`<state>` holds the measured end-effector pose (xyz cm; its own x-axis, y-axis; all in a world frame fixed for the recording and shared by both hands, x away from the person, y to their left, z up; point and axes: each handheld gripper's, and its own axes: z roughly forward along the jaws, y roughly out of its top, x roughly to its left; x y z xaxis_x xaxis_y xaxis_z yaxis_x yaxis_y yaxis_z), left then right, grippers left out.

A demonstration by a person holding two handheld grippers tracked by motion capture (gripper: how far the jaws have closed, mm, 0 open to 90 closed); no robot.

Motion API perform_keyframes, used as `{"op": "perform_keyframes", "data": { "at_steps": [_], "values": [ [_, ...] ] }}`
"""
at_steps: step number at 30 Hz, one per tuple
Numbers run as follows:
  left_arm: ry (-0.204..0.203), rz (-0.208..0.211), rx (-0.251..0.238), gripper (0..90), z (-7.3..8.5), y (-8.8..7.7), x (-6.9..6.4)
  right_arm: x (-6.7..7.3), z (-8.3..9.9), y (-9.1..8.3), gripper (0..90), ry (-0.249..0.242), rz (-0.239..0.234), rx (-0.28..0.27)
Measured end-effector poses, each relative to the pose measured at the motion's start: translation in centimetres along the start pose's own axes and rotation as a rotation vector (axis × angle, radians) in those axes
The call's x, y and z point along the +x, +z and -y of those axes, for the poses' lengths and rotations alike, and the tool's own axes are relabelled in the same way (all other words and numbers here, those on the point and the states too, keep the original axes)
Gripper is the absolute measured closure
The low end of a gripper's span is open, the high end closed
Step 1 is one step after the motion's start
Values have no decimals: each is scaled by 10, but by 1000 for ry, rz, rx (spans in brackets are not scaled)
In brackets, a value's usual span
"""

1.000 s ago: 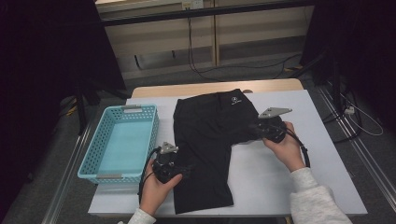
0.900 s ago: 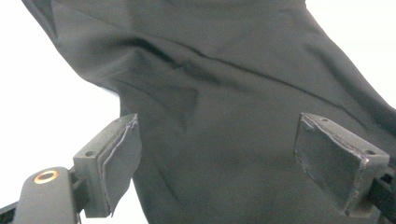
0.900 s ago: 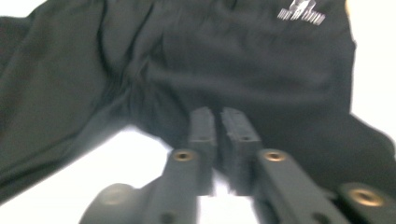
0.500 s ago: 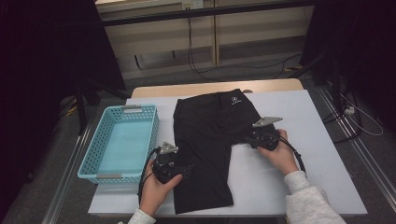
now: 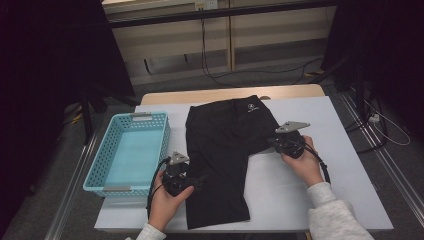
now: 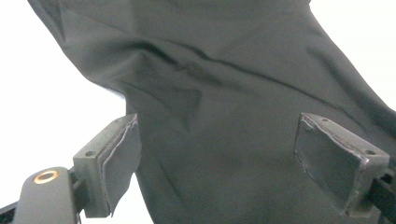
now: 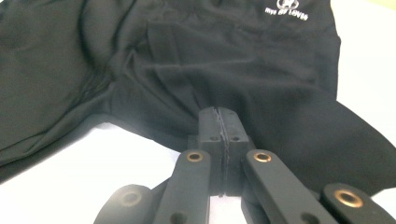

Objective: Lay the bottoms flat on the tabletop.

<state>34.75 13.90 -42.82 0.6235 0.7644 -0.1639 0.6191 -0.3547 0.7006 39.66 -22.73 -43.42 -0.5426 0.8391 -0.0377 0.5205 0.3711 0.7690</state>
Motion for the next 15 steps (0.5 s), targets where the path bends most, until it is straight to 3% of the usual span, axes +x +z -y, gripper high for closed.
{"op": "perform_keyframes", "data": {
  "at_steps": [7, 15],
  "values": [
    [4, 1, 4, 150, 1, 2, -1, 1, -12, -17, 900, -6, -15, -59],
    [11, 6, 5, 150, 1, 2, -1, 1, -21, 6, 900, -3, 4, -41]
  ]
}}
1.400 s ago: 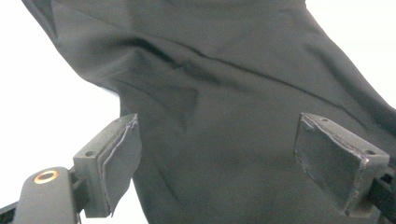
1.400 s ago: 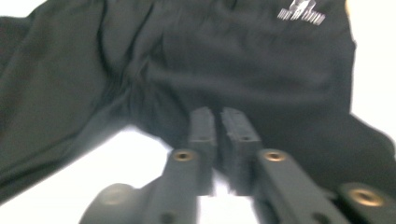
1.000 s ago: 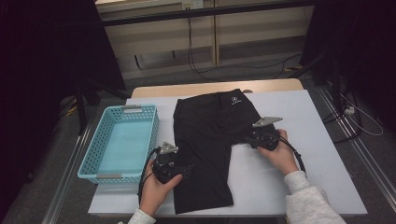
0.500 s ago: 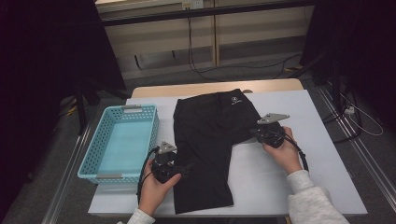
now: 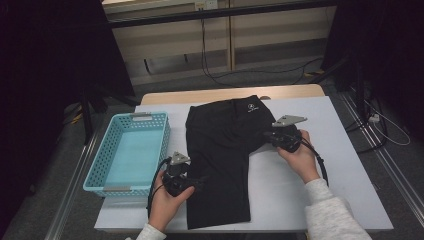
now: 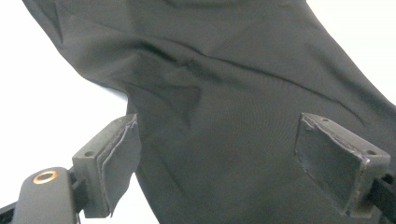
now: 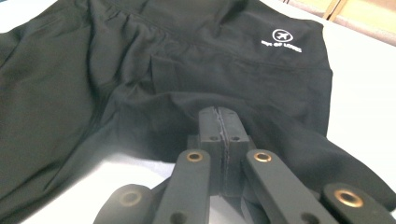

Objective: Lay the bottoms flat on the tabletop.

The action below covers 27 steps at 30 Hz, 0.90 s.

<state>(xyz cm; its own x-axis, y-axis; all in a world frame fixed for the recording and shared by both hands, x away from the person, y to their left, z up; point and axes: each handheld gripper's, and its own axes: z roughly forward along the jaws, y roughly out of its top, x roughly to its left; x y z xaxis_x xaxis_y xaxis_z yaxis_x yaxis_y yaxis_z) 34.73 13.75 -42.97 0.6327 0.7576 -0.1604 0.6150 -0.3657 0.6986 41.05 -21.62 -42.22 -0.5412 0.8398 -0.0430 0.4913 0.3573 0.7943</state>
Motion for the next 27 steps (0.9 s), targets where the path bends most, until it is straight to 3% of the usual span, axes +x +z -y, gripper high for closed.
{"op": "perform_keyframes", "data": {
  "at_steps": [8, 13, 17, 19, 22, 24, 27],
  "values": [
    [-3, 3, 0, 147, -1, 0, 0, -8, -18, 29, 900, 0, 44, 55],
    [-9, 11, 5, 146, 0, 0, 0, -8, -12, 46, 900, 10, 65, 130],
    [-5, 18, 4, 145, -1, -1, -1, -6, -9, 53, 896, 35, 71, 129],
    [1, 14, 1, 145, -1, -1, -1, -5, -10, 54, 834, 25, 90, 128],
    [-2, 18, 5, 145, 0, -1, -1, -8, -8, 50, 724, 63, 84, 134],
    [-8, 17, 6, 145, 0, 0, 0, -11, -6, 42, 593, 87, 82, 119],
    [-11, 23, 9, 145, -1, -2, 0, -14, -4, 24, 516, 100, 74, 77]
  ]
}}
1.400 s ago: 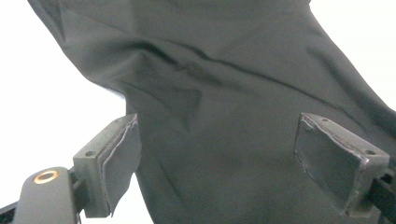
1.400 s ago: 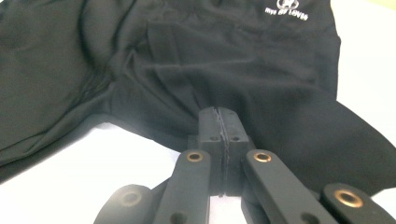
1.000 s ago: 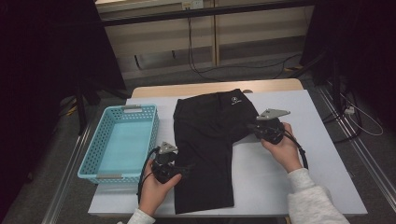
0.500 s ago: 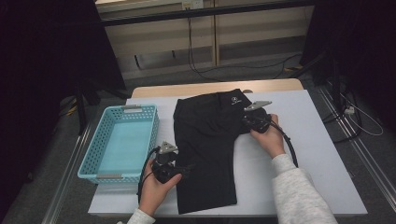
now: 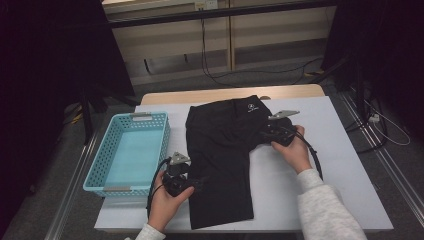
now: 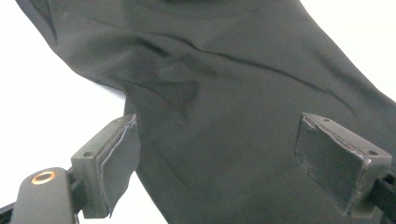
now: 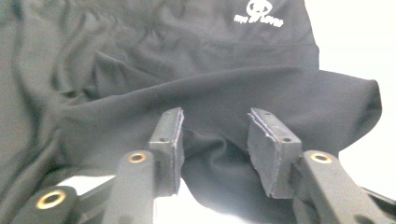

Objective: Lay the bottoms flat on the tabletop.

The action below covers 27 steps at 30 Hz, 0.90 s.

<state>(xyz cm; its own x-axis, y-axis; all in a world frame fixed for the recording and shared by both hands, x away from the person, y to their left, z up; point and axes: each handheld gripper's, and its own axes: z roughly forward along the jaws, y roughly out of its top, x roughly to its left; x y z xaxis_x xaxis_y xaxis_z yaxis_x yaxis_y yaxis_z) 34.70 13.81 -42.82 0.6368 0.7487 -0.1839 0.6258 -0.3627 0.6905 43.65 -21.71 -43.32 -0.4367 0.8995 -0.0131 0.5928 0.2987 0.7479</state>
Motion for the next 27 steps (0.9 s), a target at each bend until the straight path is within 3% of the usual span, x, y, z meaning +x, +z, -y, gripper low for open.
{"op": "perform_keyframes", "data": {
  "at_steps": [2, 5, 9, 14, 18, 20, 23, 27],
  "values": [
    [3, -3, -7, 145, -1, -1, -1, -2, 4, -13, 472, 21, -9, -42],
    [3, -5, -3, 145, -1, 0, -2, -4, 13, -28, 432, 33, -8, -62],
    [2, 9, -4, 144, -2, 0, -4, -8, 27, -35, 425, 20, 11, -34],
    [1, 6, -6, 143, -2, -1, -2, -8, 36, -19, 424, 20, 17, 33],
    [-10, 14, -9, 143, -2, 0, -3, -6, 35, -3, 420, 30, 34, 49],
    [-3, 17, -9, 143, -2, -1, -3, -5, 33, 3, 414, 33, 18, 44],
    [-11, 20, -11, 143, -1, 0, -4, -6, 31, 8, 519, 35, 22, 28],
    [-6, 18, -11, 143, -2, -1, -3, -8, 30, 9, 770, 67, 31, -1]
  ]
}}
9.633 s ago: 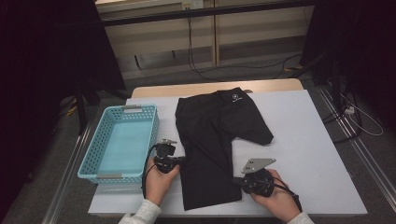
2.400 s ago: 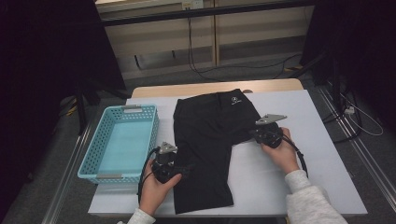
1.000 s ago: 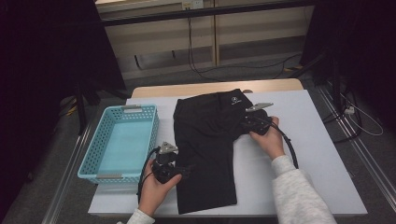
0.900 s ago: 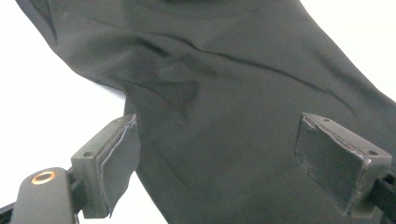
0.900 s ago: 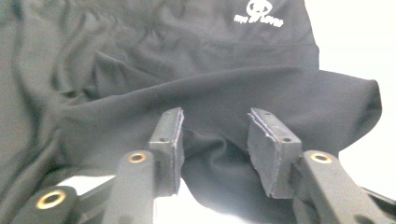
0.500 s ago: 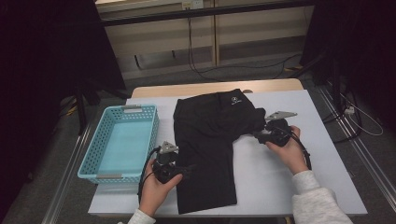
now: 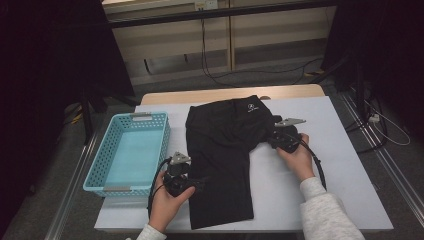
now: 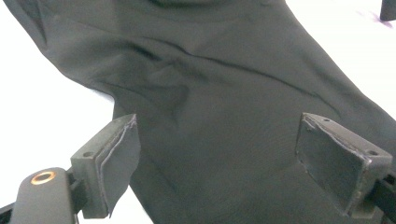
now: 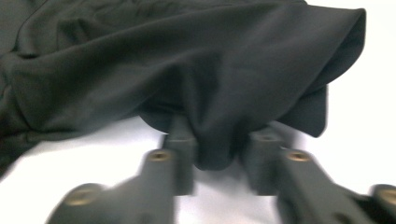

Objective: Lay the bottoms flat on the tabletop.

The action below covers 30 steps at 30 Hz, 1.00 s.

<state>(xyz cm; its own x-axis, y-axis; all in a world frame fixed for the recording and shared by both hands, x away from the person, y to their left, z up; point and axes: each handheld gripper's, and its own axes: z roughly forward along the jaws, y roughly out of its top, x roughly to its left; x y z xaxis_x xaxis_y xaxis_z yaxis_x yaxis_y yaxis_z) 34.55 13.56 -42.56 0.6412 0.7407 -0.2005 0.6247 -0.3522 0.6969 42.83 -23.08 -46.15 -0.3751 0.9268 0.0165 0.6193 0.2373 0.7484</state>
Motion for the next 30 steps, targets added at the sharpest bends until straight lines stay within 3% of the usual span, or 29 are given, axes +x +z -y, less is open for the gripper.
{"op": "perform_keyframes", "data": {
  "at_steps": [2, 15, 21, 30],
  "values": [
    [1, 0, -4, 143, 0, 0, 0, -2, -2, -5, 810, 30, -26, -37],
    [13, -4, 1, 144, 0, -1, 0, 6, -15, -52, 824, -4, -81, -53],
    [9, -7, -2, 144, 0, 0, 0, 8, -15, -61, 823, -44, -88, -39],
    [13, -5, -4, 144, 0, -1, 1, 6, -13, -71, 824, -32, -95, -44]
  ]
}}
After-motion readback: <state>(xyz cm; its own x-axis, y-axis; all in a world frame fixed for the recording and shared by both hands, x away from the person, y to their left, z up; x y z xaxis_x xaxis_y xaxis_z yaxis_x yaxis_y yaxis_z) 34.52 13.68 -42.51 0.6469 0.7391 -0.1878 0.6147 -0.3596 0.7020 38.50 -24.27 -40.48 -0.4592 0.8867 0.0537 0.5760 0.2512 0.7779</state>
